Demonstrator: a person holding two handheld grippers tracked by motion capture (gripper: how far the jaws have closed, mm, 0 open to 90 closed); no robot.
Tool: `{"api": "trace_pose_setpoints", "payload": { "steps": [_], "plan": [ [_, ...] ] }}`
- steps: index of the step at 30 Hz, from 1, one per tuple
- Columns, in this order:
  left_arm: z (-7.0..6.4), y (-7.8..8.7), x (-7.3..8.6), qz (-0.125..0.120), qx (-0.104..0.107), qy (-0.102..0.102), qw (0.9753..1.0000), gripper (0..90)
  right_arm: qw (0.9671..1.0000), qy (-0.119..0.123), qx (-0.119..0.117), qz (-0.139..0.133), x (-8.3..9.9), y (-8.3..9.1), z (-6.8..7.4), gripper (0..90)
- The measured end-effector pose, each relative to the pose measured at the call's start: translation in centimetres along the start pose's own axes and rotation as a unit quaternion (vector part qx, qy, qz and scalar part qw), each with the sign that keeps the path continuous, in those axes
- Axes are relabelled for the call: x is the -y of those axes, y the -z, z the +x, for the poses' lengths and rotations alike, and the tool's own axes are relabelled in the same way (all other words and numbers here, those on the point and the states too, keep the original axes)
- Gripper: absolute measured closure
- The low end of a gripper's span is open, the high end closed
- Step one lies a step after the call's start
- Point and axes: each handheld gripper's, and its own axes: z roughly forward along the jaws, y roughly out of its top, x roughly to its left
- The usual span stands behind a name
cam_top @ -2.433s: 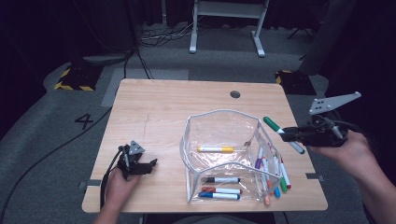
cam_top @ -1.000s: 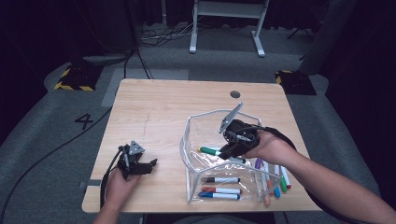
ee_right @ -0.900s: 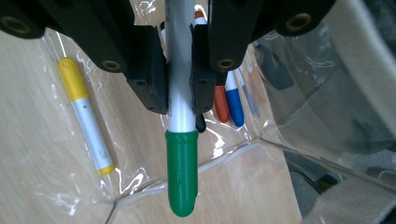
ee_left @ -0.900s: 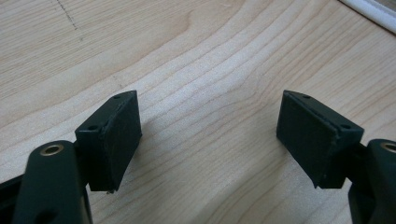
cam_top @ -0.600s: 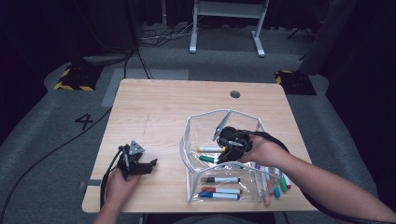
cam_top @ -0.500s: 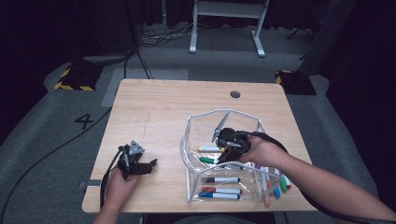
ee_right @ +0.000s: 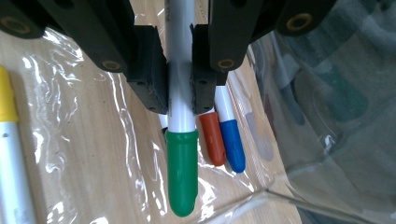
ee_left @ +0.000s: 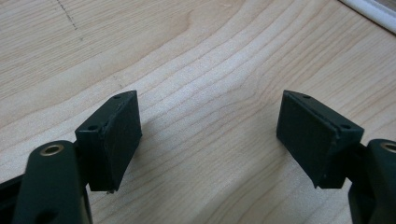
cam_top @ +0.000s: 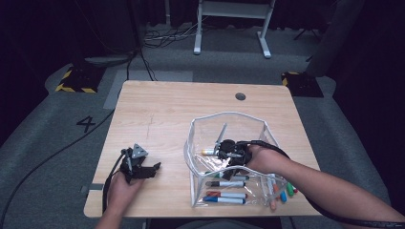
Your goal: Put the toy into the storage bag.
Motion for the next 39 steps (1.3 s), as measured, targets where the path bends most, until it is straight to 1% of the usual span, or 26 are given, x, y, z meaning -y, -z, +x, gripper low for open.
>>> {"api": "trace_pose_setpoints", "payload": {
  "steps": [2, 3, 5, 6, 10, 13, 16, 18, 20, 21, 22, 23, 24, 26, 28, 30, 31, 32, 33, 36, 39],
  "plan": [
    [0.0, 0.0, 0.0, 0.0, 0.0, 0.0, 1.0, 22.3, 1.0, 0.005, -0.004, 0.007, 0.0, -0.4, 0.0, 76.3],
    [0.0, 0.0, 0.0, 0.0, 0.0, 0.0, 1.0, 22.3, 0.9999, 0.0, -0.006, 0.013, 0.0, -0.6, 0.0, 76.3],
    [0.0, 0.0, 0.0, 0.0, 0.0, 0.0, 1.0, 22.3, 0.9998, -0.002, -0.01, 0.02, 0.0, -0.9, -0.1, 76.3],
    [0.0, 0.0, 0.0, 0.0, 0.0, 0.0, 1.0, 22.3, 0.9995, -0.008, -0.013, 0.026, 0.0, -1.1, -0.1, 76.2],
    [0.0, 0.0, 0.0, 0.0, 0.0, 0.001, 1.0, 22.3, 0.9988, -0.005, -0.021, 0.044, -0.2, -1.6, -0.3, 76.2],
    [0.0, 0.0, 0.0, -0.001, 0.0, 0.001, 1.0, 22.3, 0.9981, -0.008, -0.022, 0.057, -0.3, -2.2, -0.4, 76.2],
    [0.0, 0.0, 0.0, -0.002, 0.0, 0.001, 1.0, 22.3, 0.9971, -0.012, -0.029, 0.07, -0.4, -2.5, -0.4, 76.2],
    [0.0, 0.0, 0.0, -0.002, 0.0, 0.001, 1.0, 22.3, 0.9969, -0.012, -0.032, 0.071, -0.4, -2.6, -0.5, 76.2],
    [0.0, 0.0, 0.0, -0.002, 0.0, 0.001, 1.0, 22.2, 0.9966, -0.017, -0.033, 0.073, -0.5, -2.7, -0.5, 75.7],
    [0.0, 0.0, 0.0, 0.0, 0.0, 0.001, 1.0, 22.3, 0.9965, -0.019, -0.036, 0.074, -0.5, -2.8, -0.5, 72.2],
    [0.0, 0.0, 0.0, 0.0, 0.0, 0.001, 1.0, 22.2, 0.9961, -0.023, -0.039, 0.076, -0.5, -2.8, -0.7, 60.2],
    [0.0, 0.0, 0.0, -0.001, 0.0, 0.001, 1.0, 22.2, 0.9954, -0.035, -0.042, 0.079, -0.5, -3.0, -0.9, 53.0],
    [0.0, 0.0, 0.0, 0.0, 0.0, 0.001, 1.0, 22.3, 0.9952, -0.044, -0.041, 0.078, -0.5, -3.0, -1.1, 51.4],
    [0.0, 0.0, 0.0, 0.0, 0.0, 0.001, 1.0, 22.3, 0.9954, -0.053, -0.038, 0.071, -0.3, -2.8, -1.5, 49.2],
    [0.0, 0.0, 0.0, 0.0, 0.0, 0.0, 1.0, 22.3, 0.9964, -0.06, -0.027, 0.054, -0.3, -2.0, -1.5, 49.6],
    [0.0, 0.0, 0.0, 0.0, 0.0, 0.0, 1.0, 22.3, 0.9976, -0.061, -0.016, 0.029, -0.3, -0.9, -1.5, 50.3],
    [0.0, 0.0, 0.0, 0.0, 0.0, 0.0, 1.0, 22.2, 0.9977, -0.065, -0.012, 0.012, -0.2, -0.1, -1.4, 50.7],
    [0.0, 0.0, 0.0, 0.0, 0.0, 0.0, 1.0, 22.3, 0.9979, -0.064, -0.007, -0.004, -0.1, 0.6, -1.4, 51.1],
    [0.0, 0.0, 0.0, 0.0, 0.0, 0.0, 1.0, 22.3, 0.9978, -0.064, -0.002, -0.015, 0.0, 1.3, -1.4, 51.7],
    [0.0, 0.0, 0.0, 0.0, 0.0, 0.0, 1.0, 22.2, 0.9958, -0.071, 0.013, -0.057, 0.5, 3.4, -1.2, 52.1],
    [0.0, 0.0, 0.0, 0.0, 0.0, 0.0, 1.0, 22.3, 0.9924, -0.067, 0.024, -0.101, 1.4, 5.3, -0.6, 52.7]
  ]
}}
